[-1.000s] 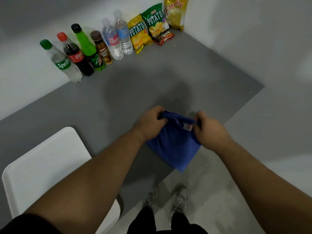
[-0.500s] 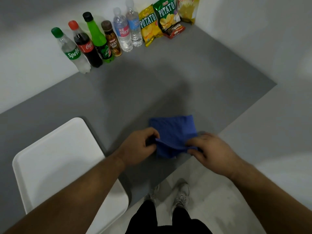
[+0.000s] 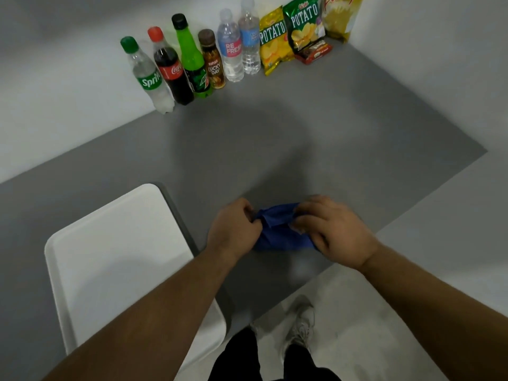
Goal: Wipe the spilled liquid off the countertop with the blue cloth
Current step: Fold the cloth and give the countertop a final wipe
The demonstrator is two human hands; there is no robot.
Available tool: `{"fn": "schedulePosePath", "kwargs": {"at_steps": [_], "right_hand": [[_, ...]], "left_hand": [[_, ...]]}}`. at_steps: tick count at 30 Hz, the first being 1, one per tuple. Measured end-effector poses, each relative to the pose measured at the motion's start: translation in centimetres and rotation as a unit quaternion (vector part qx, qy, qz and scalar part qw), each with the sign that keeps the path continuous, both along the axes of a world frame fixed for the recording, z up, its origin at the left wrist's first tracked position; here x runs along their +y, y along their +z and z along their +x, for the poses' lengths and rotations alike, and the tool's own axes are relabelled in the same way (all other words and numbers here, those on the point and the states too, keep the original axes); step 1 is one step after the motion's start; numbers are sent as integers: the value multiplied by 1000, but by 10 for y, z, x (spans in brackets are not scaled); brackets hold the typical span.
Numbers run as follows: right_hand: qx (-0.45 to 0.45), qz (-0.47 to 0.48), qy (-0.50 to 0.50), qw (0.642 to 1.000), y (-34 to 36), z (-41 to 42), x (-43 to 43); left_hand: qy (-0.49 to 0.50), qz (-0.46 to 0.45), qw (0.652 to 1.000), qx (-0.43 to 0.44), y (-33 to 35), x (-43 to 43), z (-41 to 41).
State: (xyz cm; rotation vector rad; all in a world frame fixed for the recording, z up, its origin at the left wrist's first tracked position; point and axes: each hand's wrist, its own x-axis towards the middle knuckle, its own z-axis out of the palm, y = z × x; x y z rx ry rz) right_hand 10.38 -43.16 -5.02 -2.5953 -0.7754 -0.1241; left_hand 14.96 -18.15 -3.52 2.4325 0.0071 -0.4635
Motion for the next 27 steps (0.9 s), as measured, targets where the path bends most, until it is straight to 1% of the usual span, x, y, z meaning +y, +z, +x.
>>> {"fn": "schedulePosePath", "kwargs": {"at_steps": [1, 3, 7, 8, 10, 12, 16, 18, 20, 23, 25, 27], "right_hand": [[1, -15, 63, 998, -4, 0, 2], [31, -49, 127, 990, -8, 9, 2], [91, -143, 184, 968, -10, 30, 3], [96, -163, 185, 964, -12, 29, 7], [84, -178, 151, 969, -19, 19, 22], [82, -163, 88, 979, -25, 4, 48], [113, -123, -43, 985, -31, -2, 114], [148, -111, -77, 980, -34, 14, 143], [177, -108, -91, 974, -38, 39, 165], [160, -110, -99, 976, -45, 84, 189], [123, -115, -82, 982, -46, 118, 199], [80, -113, -40, 990, -47, 150, 206]], "left_hand": [[-7, 9, 1000, -10, 0, 5, 1], [-20, 21, 999, -36, 1, 16, 3], [-21, 48, 992, -114, 4, 41, 15], [-16, 61, 989, -131, 4, 48, 19], [-5, 86, 985, -149, 3, 61, 30], [6, 102, 982, -157, -1, 72, 40], [31, 117, 978, -167, -12, 87, 57], [43, 112, 977, -177, -16, 91, 64], [79, 81, 977, -181, -19, 94, 72], [149, 18, 974, -172, -20, 95, 86], [177, -11, 971, -158, -21, 94, 96], [193, -37, 968, -158, -23, 92, 106]]}}
